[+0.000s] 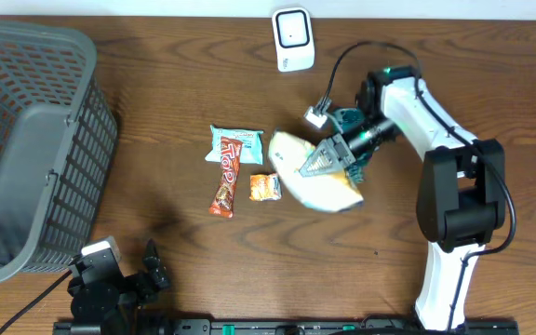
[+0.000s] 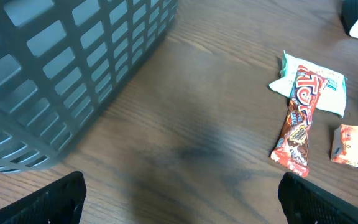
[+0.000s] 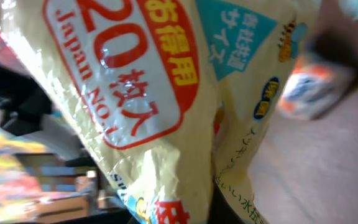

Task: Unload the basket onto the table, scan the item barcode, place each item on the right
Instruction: 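Lift the snack bag and hold it up to the white scanner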

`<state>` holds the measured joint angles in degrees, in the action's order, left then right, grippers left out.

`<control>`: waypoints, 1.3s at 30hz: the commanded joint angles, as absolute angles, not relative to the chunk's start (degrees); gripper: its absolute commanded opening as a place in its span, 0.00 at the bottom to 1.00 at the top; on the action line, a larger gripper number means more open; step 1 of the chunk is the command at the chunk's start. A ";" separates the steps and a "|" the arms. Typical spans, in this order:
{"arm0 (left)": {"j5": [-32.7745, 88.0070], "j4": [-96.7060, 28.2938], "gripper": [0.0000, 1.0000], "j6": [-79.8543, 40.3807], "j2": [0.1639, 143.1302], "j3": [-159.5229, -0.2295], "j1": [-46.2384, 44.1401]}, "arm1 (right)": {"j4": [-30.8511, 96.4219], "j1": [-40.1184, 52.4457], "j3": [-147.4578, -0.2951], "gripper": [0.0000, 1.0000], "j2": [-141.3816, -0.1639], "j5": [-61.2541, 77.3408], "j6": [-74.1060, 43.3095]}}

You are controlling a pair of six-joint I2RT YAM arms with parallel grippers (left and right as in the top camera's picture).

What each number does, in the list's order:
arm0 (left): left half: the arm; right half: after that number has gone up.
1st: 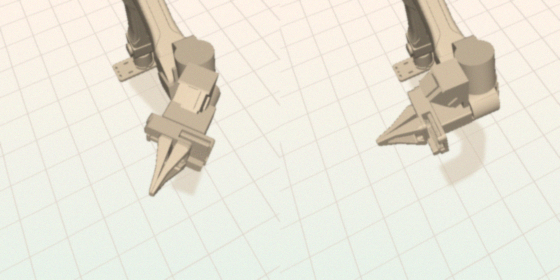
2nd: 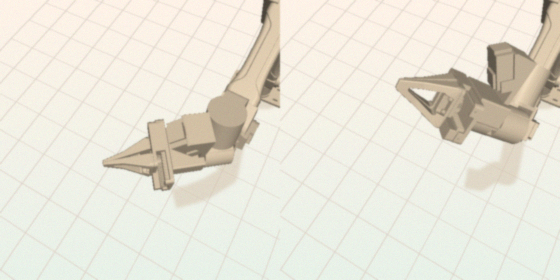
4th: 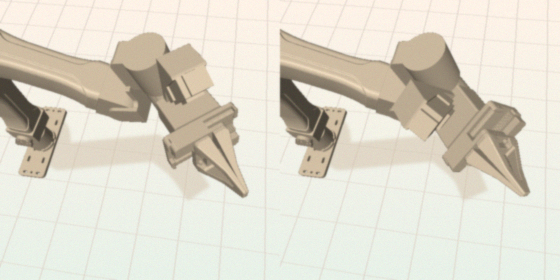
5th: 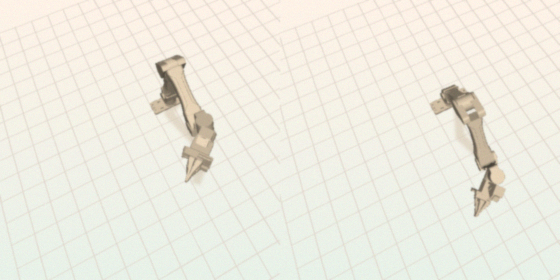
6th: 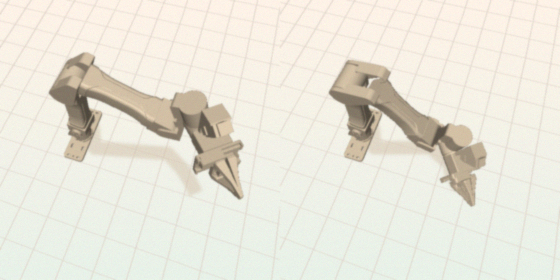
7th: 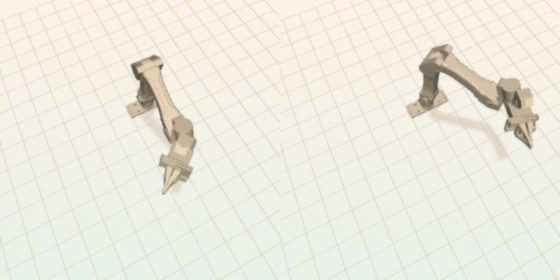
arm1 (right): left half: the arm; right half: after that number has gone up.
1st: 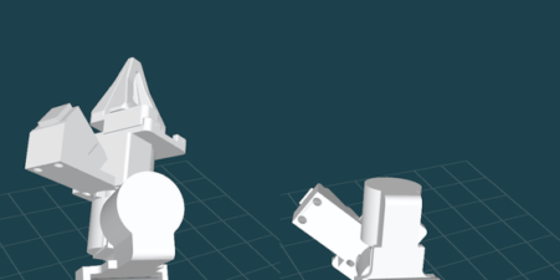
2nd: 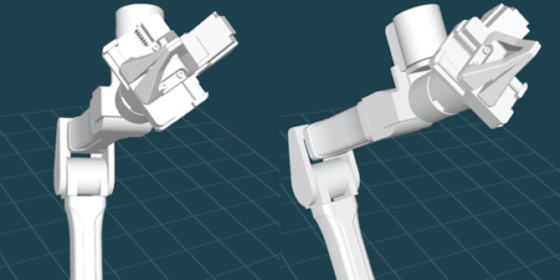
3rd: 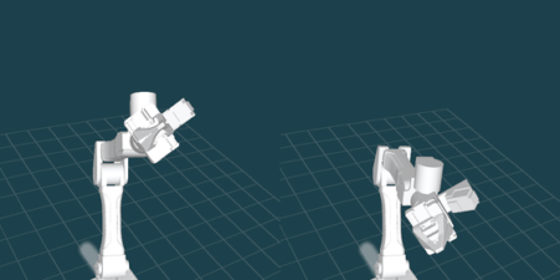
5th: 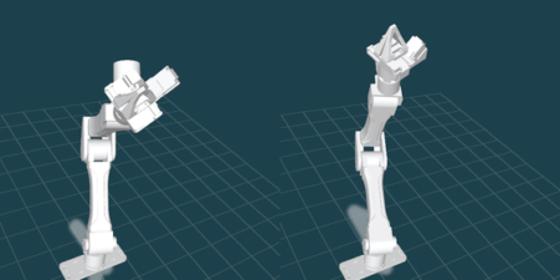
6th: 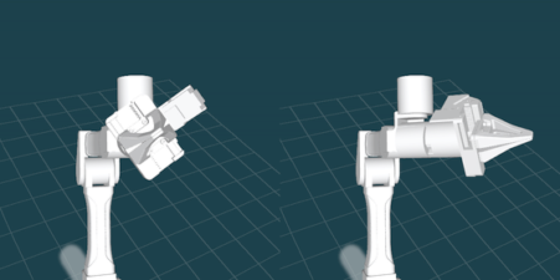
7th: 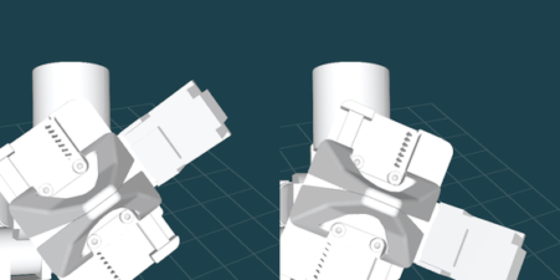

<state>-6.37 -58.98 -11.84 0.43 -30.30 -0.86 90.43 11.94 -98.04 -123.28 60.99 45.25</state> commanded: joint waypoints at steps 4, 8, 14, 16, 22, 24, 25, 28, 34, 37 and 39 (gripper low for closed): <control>-6.92 -59.09 0.99 -11.92 0.27 -30.04 -1.06 | 79.50 12.53 -115.83 0.01 -122.78 25.32 9.41; -6.92 -59.09 0.99 -11.92 0.27 -30.04 -1.06 | 70.61 15.81 -121.51 0.01 -122.78 3.86 3.75; -6.92 -59.07 0.99 -11.92 0.27 -30.04 -1.06 | 58.11 19.68 -121.49 0.01 -125.10 -10.81 3.64; -6.92 -59.07 0.99 -11.92 0.27 -30.04 -1.06 | 53.67 20.71 -121.49 0.01 -126.65 -14.74 3.66; -6.92 -59.07 0.99 -11.92 0.27 -30.04 -1.06 | 42.81 21.17 -121.51 0.01 -130.10 -16.38 3.66; -6.92 -59.09 0.99 -11.92 0.27 -30.04 -1.06 | 40.60 21.04 -121.51 0.01 -131.79 -16.40 3.68; -6.92 -59.09 0.99 -11.92 0.27 -30.04 -1.06 | 39.68 20.99 -121.51 0.01 -132.57 -16.38 3.68; -6.92 -59.09 0.99 -11.92 0.27 -30.04 -1.06 | 37.76 21.02 -121.51 0.01 -134.50 -16.03 3.68; -6.92 -59.09 0.99 -11.92 0.27 -30.04 -1.06 | 34.85 20.97 -121.51 0.01 -135.48 -12.14 3.62; -6.92 -59.09 0.99 -11.92 0.27 -30.04 -1.06 | 32.97 20.99 -121.54 0.01 -135.48 -11.46 3.18; -6.92 -59.07 0.99 -11.92 0.27 -30.04 -1.06 | 32.91 20.86 -121.80 0.01 -135.48 -12.05 2.00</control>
<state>-6.37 -58.98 -11.84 0.43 -30.28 -0.86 33.12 21.08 -120.38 -136.14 -12.01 4.10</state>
